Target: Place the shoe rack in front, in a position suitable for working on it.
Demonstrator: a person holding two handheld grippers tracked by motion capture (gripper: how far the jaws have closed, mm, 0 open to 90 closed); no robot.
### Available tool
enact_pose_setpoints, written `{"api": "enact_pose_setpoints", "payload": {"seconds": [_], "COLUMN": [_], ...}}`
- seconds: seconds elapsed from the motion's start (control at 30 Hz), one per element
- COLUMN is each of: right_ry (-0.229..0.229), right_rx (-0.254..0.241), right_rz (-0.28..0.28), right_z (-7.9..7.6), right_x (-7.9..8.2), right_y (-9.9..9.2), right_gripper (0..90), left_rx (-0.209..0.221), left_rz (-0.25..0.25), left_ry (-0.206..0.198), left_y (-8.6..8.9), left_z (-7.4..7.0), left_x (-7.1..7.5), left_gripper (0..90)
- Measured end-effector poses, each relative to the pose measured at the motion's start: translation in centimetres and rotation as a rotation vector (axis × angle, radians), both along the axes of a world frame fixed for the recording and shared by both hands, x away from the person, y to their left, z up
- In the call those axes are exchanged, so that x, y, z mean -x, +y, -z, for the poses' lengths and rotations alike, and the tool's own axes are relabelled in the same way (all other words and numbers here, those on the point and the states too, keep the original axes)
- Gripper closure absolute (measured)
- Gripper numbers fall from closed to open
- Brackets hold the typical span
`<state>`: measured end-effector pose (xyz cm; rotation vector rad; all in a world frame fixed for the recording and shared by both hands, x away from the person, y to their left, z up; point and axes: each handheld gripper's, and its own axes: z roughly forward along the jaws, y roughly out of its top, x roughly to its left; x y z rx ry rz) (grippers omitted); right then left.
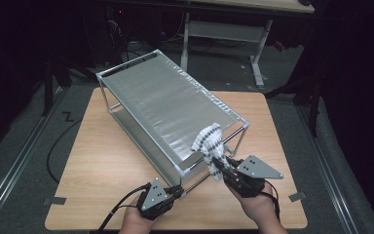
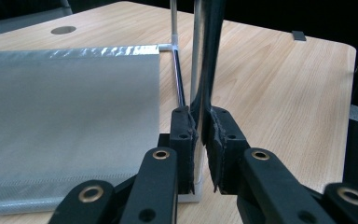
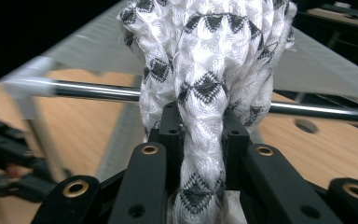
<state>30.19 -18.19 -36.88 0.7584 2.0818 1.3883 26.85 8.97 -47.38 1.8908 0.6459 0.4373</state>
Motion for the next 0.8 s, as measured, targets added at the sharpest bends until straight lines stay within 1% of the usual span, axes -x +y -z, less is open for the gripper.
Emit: {"api": "enact_pose_setpoints", "payload": {"seconds": [0.07, 0.13, 0.23, 0.33, 0.37, 0.43, 0.6, 0.73, 0.8], "right_ry": [-0.002, 0.003, 0.001, -0.009, -0.01, -0.017, -0.012, -0.015, -0.018], "right_rx": [0.0, -0.015, -0.009, -0.021, -0.015, -0.004, -0.006, -0.004, 0.001], "right_rz": [-0.035, -0.079, -0.12, -0.144, -0.153, -0.162, -0.166, -0.145, -0.125], "right_z": [0.0, 0.0, 0.0, -0.2, -0.2, -0.2, -0.1, -0.1, -0.1], "right_x": [0.6, 1.1, 1.8, 2.3, 2.5, 2.7, 2.7, 2.4, 2.2], "right_y": [0.7, 1.4, 2.2, 2.8, 3.0, 3.4, 3.5, 3.2, 2.9], "right_gripper": [76.1, 76.1, 76.2, 76.2, 76.2, 76.2, 76.3, 76.3, 76.3], "left_rx": [0.002, 0.004, 0.004, 0.002, 0.001, 0.002, 0.004, 0.003, 0.001], "left_rz": [0.003, 0.005, 0.004, 0.0, 0.0, 0.001, 0.001, 0.002, 0.002], "left_ry": [0.001, 0.003, -0.002, -0.004, -0.005, -0.003, -0.001, 0.001, 0.002], "left_y": [0.0, 0.0, -0.1, -0.2, -0.2, -0.2, -0.2, -0.2, -0.2], "left_z": [0.0, 0.0, 0.1, 0.1, 0.1, 0.1, 0.1, 0.0, 0.0], "left_x": [0.0, -0.1, -0.1, -0.1, -0.1, -0.1, -0.1, -0.1, -0.1], "left_gripper": [81.1, 81.1, 81.1, 81.1, 81.1, 81.1, 81.1, 81.1, 81.1]}}
